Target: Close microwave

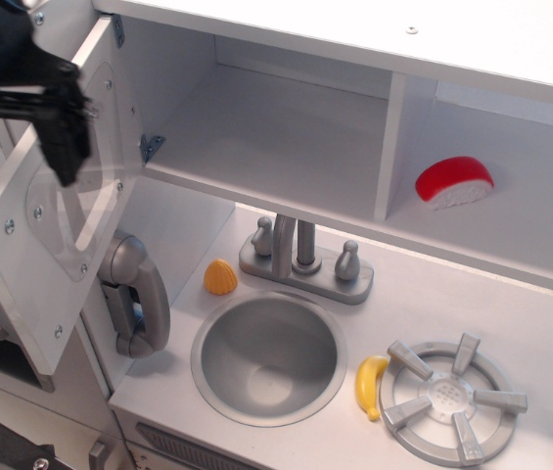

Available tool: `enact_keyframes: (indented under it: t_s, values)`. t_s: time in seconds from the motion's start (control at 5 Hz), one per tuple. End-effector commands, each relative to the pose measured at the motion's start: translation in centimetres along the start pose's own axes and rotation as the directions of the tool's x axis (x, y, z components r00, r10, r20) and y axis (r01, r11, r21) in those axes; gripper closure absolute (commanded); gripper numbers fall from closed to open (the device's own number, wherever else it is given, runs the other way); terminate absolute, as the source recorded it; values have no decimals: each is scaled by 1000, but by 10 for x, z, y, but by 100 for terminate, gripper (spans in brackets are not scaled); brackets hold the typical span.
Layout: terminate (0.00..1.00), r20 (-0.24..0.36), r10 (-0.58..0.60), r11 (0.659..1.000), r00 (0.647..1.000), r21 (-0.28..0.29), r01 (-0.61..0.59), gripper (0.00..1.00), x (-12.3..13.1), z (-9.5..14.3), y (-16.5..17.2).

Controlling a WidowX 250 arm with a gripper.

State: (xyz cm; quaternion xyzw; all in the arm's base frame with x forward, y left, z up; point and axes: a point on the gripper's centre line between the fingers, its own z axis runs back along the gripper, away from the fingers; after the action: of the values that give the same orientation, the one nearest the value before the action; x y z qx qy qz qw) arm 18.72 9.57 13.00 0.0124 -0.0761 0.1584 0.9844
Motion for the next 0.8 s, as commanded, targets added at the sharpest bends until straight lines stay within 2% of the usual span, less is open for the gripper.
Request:
enact_keyframes:
  t_s: [0.0,0.4,0.6]
  values:
    - [0,-2,7,1000,1000,17,-7,0,15,-15,-27]
    - [0,-36,83,995,996,-47,-85,0,42,11,-68]
    - [0,-48,63,995,997,-71,-66,0,37,20,-83]
